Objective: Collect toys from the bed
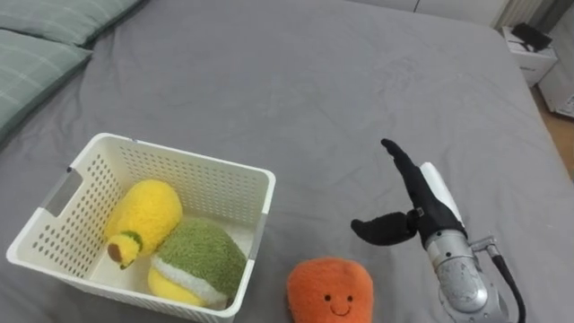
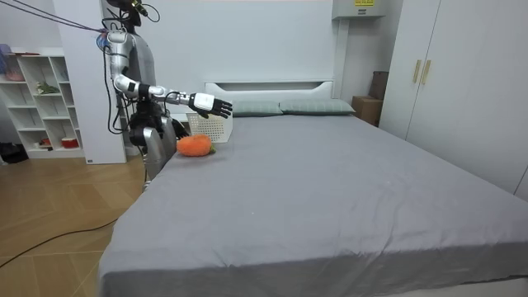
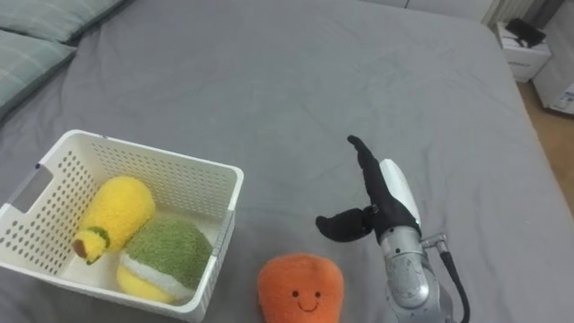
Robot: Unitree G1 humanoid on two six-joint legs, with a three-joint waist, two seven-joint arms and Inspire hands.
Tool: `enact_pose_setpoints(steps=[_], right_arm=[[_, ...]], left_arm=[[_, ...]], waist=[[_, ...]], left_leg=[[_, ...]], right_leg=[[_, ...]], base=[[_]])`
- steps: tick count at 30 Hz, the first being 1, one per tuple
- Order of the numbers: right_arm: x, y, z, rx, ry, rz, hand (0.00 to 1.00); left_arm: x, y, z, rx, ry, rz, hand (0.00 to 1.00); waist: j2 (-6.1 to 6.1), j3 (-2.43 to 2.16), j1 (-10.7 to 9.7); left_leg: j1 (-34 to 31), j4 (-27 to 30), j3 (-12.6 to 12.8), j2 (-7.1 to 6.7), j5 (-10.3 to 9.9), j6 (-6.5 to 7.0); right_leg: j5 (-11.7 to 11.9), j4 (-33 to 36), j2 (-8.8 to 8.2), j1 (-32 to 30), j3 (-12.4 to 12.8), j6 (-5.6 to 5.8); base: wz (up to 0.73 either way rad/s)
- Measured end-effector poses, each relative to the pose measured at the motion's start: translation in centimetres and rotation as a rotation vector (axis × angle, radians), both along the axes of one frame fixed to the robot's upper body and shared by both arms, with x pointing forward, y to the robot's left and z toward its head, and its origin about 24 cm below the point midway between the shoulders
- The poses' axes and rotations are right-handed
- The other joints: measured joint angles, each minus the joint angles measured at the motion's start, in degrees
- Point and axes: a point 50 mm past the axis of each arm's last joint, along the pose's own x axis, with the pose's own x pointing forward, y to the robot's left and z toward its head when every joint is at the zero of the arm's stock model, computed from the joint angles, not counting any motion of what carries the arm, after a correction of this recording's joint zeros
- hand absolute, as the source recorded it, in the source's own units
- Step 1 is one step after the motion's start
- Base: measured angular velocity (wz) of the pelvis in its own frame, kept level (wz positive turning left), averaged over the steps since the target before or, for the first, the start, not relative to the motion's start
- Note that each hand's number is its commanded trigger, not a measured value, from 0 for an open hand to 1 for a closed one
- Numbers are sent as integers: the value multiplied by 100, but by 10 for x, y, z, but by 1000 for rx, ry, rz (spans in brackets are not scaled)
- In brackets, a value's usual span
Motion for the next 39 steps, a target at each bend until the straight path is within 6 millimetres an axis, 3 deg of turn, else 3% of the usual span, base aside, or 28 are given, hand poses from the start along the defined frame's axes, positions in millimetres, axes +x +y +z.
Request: enact_pose_setpoints(steps=[7,17,30,39], right_arm=[[-12,-6,-31,-22,135,-25,0],[-27,-3,-58,-33,261,-29,0],[-34,11,-65,4,299,10,0],[-45,18,-82,13,415,72,0]], left_arm=[[1,-3,-1,-8,-1,-6,0],[3,-4,-1,-13,-7,-3,0],[4,-5,-1,-15,-10,-4,0],[5,-4,0,-10,-15,-6,0]], waist=[[139,-20,11],[111,1,10],[100,0,-1],[84,-5,15]], left_leg=[[1,2,-12,7,-2,-3],[-9,10,-46,2,-3,-3],[-27,3,-106,-23,-8,2],[-9,6,-151,-27,-13,11]], right_leg=[[1,13,3,4,-6,-2],[1,2,0,7,-20,-3],[-17,-17,-34,18,-146,21],[-22,-17,-43,53,-149,29]], base=[[0],[0],[2],[1]])
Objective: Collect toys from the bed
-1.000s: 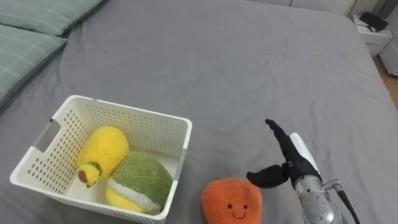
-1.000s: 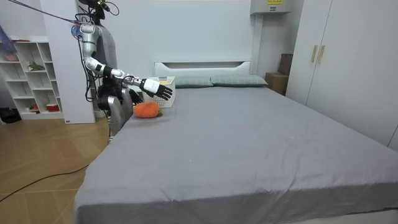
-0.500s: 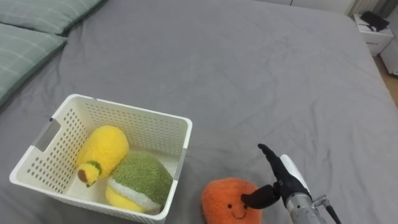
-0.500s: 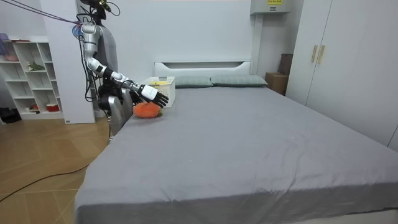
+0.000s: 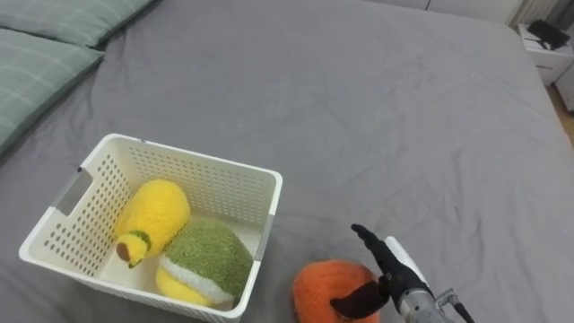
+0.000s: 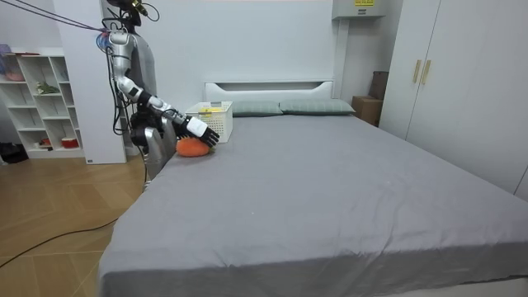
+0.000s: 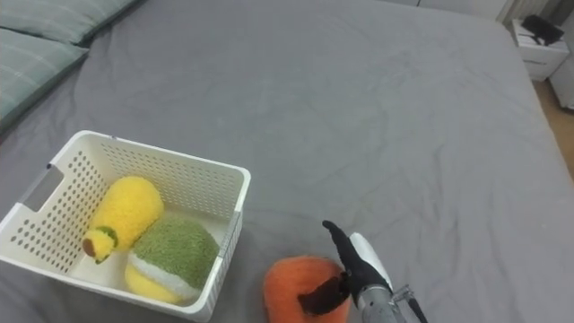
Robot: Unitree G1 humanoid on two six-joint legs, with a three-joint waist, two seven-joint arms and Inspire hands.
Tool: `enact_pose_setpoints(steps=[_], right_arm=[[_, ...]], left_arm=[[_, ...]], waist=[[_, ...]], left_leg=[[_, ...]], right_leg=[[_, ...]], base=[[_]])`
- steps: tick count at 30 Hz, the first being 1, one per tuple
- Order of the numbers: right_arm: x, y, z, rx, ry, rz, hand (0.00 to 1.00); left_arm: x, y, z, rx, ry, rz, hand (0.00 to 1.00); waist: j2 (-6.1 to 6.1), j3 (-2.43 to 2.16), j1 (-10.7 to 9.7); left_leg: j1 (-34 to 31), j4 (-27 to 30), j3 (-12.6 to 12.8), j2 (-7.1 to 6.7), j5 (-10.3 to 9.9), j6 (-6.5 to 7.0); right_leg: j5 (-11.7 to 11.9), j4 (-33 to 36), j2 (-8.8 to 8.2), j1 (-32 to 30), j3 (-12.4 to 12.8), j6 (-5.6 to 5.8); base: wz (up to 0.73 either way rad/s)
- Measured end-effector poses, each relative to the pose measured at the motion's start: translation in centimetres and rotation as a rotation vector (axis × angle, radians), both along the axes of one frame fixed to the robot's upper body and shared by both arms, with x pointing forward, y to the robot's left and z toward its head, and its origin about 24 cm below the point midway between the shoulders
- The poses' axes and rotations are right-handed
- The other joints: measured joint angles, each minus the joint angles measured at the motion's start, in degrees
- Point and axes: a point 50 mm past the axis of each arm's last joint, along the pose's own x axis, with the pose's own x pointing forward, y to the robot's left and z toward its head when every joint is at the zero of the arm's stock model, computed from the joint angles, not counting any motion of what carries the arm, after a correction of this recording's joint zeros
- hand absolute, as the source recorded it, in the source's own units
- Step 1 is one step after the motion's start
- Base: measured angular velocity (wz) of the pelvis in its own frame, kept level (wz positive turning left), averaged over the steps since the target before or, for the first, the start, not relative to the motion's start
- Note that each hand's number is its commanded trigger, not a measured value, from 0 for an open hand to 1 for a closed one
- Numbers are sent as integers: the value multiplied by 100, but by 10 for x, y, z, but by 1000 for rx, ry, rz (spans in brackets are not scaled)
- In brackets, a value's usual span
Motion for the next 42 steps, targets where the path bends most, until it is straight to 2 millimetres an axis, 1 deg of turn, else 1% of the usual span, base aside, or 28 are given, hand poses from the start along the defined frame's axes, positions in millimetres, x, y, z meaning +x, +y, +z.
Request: enact_pose_setpoints(steps=[2,5,13,14,15,16,18,24,28,29,42], right_arm=[[-6,-2,-7,-2,46,0,0],[-10,-2,-12,4,82,5,0],[-11,-3,-20,8,141,26,0],[-12,-3,-21,10,151,30,10],[-12,-3,-22,11,155,30,28],[-13,-3,-24,11,169,33,58],[-14,-4,-27,8,193,34,100],[-22,-6,-36,17,253,41,100],[-22,-5,-38,20,260,34,100],[-22,-5,-39,20,262,33,100],[-22,-1,-40,29,276,38,100]], left_arm=[[0,0,0,4,-1,-5,0],[0,-1,0,9,-1,-12,0],[-1,1,0,18,5,-19,0],[-1,1,0,18,5,-19,0],[-1,1,0,18,5,-20,0],[0,1,0,18,5,-21,0],[0,1,0,14,5,-22,0],[0,0,0,4,7,-23,0],[-1,0,0,4,9,-22,0],[-1,0,0,4,9,-22,0],[0,0,0,3,7,-24,0]], waist=[[-8,8,-1],[-12,17,2],[-68,31,12],[-71,32,11],[-75,33,12],[-77,33,12],[-77,33,12],[-69,24,15],[-69,-7,13],[-67,-9,13],[-73,-13,18]], left_leg=[[10,9,-33,0,-1,1],[9,15,-41,0,-2,2],[-9,19,-67,-3,-7,3],[-16,19,-70,-3,-9,4],[-19,20,-70,-3,-10,4],[-28,22,-73,-3,-10,4],[-34,24,-77,-4,-13,7],[-35,26,-85,-4,-14,8],[-33,34,-92,-3,-15,7],[-30,35,-95,-4,-15,8],[-21,32,-98,-3,-15,7]], right_leg=[[-2,-9,-1,30,-13,2],[-2,-32,2,46,-12,2],[-3,-70,10,53,-17,3],[-4,-74,10,46,-18,6],[-4,-77,10,45,-19,6],[-5,-82,10,44,-25,8],[-7,-84,8,44,-29,10],[-8,-83,10,48,-28,12],[-7,-78,11,55,-26,11],[-7,-77,11,59,-26,11],[-8,-75,7,63,-26,12]], base=[[6],[1],[0],[0],[0],[0],[0],[0],[0],[0],[0]])
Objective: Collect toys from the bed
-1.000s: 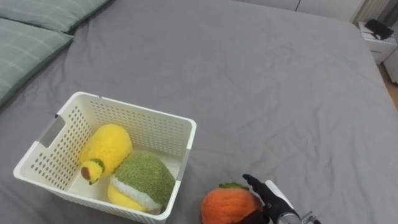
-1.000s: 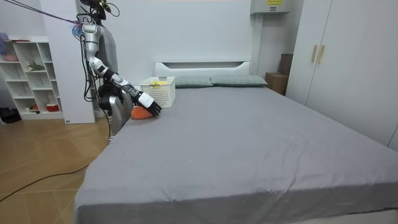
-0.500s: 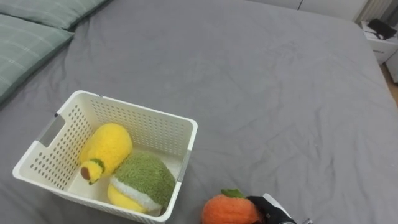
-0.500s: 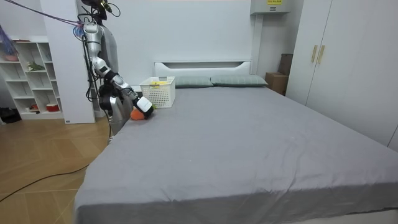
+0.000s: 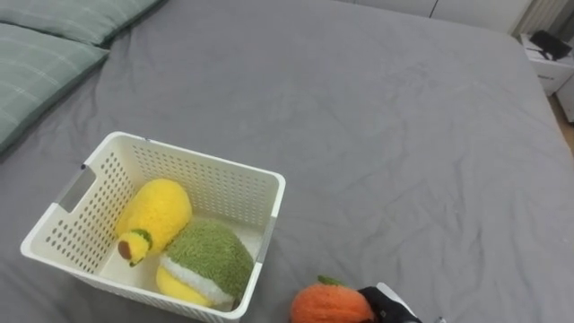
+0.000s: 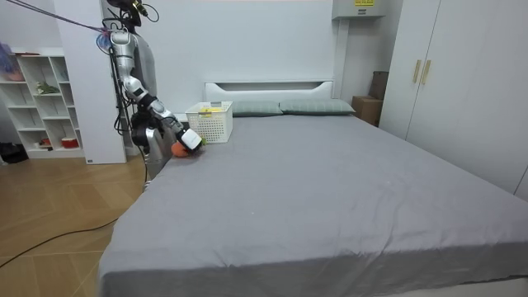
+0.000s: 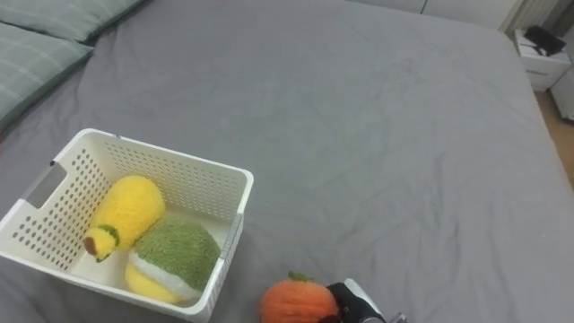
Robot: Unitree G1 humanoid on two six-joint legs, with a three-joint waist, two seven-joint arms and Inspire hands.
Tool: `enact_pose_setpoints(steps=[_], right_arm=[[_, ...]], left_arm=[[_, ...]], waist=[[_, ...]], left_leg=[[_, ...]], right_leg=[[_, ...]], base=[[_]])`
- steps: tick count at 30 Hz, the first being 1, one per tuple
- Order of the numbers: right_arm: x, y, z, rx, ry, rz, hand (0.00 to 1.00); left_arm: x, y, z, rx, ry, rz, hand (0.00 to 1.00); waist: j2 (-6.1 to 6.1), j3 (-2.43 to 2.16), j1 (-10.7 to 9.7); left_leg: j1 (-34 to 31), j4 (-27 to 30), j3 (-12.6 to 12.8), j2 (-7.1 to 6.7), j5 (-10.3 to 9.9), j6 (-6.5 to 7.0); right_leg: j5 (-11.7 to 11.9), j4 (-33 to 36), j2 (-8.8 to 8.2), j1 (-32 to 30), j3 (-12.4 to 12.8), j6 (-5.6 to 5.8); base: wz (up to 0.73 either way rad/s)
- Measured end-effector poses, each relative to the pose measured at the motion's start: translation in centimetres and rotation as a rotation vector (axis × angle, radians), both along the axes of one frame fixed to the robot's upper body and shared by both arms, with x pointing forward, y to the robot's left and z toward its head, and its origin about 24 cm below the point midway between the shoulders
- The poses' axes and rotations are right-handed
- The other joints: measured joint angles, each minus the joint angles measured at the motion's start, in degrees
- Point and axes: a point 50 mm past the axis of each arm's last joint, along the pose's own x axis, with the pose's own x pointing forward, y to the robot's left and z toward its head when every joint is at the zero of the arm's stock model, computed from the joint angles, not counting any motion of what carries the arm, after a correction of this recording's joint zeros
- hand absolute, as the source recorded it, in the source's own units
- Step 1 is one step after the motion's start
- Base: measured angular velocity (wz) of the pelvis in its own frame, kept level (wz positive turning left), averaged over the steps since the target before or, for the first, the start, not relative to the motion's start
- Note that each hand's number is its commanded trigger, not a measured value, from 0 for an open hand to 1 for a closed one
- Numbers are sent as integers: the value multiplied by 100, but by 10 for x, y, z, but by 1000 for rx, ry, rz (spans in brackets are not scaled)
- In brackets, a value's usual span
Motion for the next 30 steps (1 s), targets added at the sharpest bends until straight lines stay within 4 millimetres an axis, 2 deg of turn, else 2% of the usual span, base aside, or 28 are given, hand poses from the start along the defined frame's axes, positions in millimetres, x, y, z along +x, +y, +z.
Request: enact_pose_setpoints(steps=[6,7,11,16,20,27,30], right_arm=[[4,1,3,4,-21,4,100],[7,2,5,6,-37,7,100],[22,4,20,6,-121,22,100],[41,9,42,24,-248,44,100],[54,10,61,24,-345,62,100],[68,9,88,37,-468,58,100],[73,9,98,45,-515,58,100]], left_arm=[[0,1,0,1,-3,-1,0],[0,1,0,1,-5,-1,0],[0,1,0,2,-6,-2,0],[0,1,0,-1,-8,6,0],[-2,1,0,-8,-1,9,0],[-4,1,-2,-14,7,16,0],[-5,2,-2,-13,7,23,0]], waist=[[-38,25,-3],[-35,48,-3],[-30,69,-2],[-11,67,-4],[45,36,-18],[53,43,-1],[35,31,-2]], left_leg=[[13,-3,15,0,0,0],[16,-4,19,0,0,0],[20,-13,34,4,0,1],[27,-28,41,6,0,0],[38,-34,39,5,0,0],[120,-39,62,6,-5,-1],[124,-35,68,5,-6,-1]], right_leg=[[0,3,-2,0,17,0],[0,4,-2,1,22,0],[0,7,0,-10,41,0],[1,6,8,-3,37,-1],[2,9,9,9,40,-2],[2,22,28,72,179,-3],[4,23,31,77,191,-6]], base=[[0],[0],[0],[0],[0],[-2],[0]])
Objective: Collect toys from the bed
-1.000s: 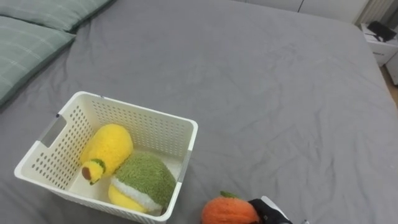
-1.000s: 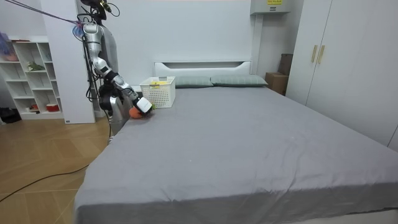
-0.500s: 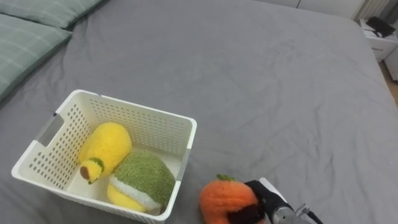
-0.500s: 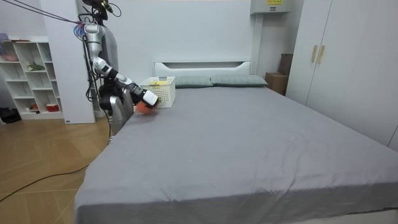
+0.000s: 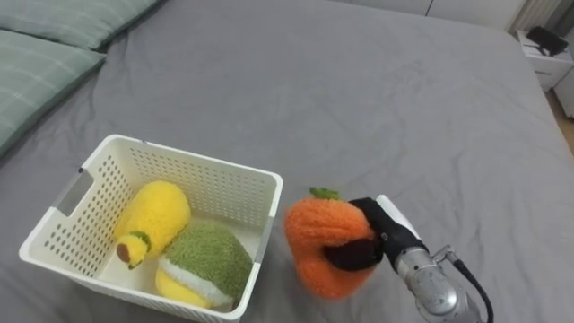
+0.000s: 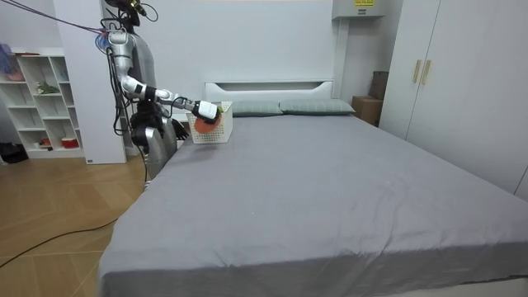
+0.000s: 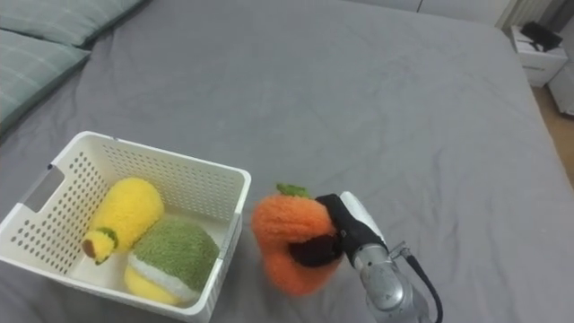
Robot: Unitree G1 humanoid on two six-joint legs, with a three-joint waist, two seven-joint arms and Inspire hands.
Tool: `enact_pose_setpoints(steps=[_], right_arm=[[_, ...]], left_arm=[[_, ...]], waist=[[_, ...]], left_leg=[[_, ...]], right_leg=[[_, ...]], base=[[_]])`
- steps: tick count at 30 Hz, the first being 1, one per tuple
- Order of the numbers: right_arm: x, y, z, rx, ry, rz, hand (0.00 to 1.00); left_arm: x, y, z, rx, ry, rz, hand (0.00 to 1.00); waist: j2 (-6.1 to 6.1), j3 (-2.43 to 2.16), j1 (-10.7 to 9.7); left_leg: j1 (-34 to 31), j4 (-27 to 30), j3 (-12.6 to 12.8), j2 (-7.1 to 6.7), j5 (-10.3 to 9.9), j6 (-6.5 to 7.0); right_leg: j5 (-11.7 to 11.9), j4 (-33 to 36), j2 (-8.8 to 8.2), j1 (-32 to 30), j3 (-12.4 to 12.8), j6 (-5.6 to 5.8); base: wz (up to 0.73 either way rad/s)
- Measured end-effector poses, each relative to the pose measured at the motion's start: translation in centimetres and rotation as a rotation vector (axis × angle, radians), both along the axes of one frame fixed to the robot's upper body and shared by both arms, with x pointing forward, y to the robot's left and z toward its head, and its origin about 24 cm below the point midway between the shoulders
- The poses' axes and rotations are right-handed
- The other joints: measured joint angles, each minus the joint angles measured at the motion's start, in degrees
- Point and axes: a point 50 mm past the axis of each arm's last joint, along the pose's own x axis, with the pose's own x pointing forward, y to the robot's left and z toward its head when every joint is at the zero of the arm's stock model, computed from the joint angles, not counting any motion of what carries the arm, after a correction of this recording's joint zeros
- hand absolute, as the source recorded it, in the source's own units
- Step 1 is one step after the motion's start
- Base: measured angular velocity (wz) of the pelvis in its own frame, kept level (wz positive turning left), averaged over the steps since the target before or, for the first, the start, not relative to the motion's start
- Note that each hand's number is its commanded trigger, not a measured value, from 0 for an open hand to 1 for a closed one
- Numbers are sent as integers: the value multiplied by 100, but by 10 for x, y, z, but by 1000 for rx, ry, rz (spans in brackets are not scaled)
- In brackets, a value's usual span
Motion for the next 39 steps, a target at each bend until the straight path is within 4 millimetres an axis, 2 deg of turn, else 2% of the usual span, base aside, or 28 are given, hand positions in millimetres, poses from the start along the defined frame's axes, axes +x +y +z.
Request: enact_pose_setpoints(steps=[2,11,18,26,35,39], right_arm=[[2,1,6,5,-28,6,100],[13,-1,37,8,-163,0,100],[16,-4,49,-7,-202,-10,100],[34,5,93,5,-395,3,100],[34,15,117,-32,-502,46,100],[36,21,128,-58,-541,71,100]], left_arm=[[0,2,0,2,-4,11,0],[0,2,1,6,-5,9,0],[2,2,1,5,-9,7,0],[4,3,2,9,-15,4,0],[6,3,2,12,-18,-1,0],[5,3,2,12,-12,0,0]], waist=[[-41,-19,-2],[-35,-14,46],[-37,-15,127],[-80,-31,187],[-91,-29,337],[-122,-4,379]], left_leg=[[0,7,0,0,0,0],[2,-4,0,0,0,0],[-17,-11,8,0,0,-1],[-47,-13,10,1,0,-1],[-120,-8,27,4,0,0],[-142,-8,63,3,-1,0]], right_leg=[[1,0,2,0,4,-2],[1,0,5,-4,13,-2],[1,18,5,-31,24,-2],[2,34,13,-87,98,-3],[3,86,10,-188,107,-4],[4,86,10,-199,89,-7]], base=[[0],[0],[0],[0],[0],[-1]])
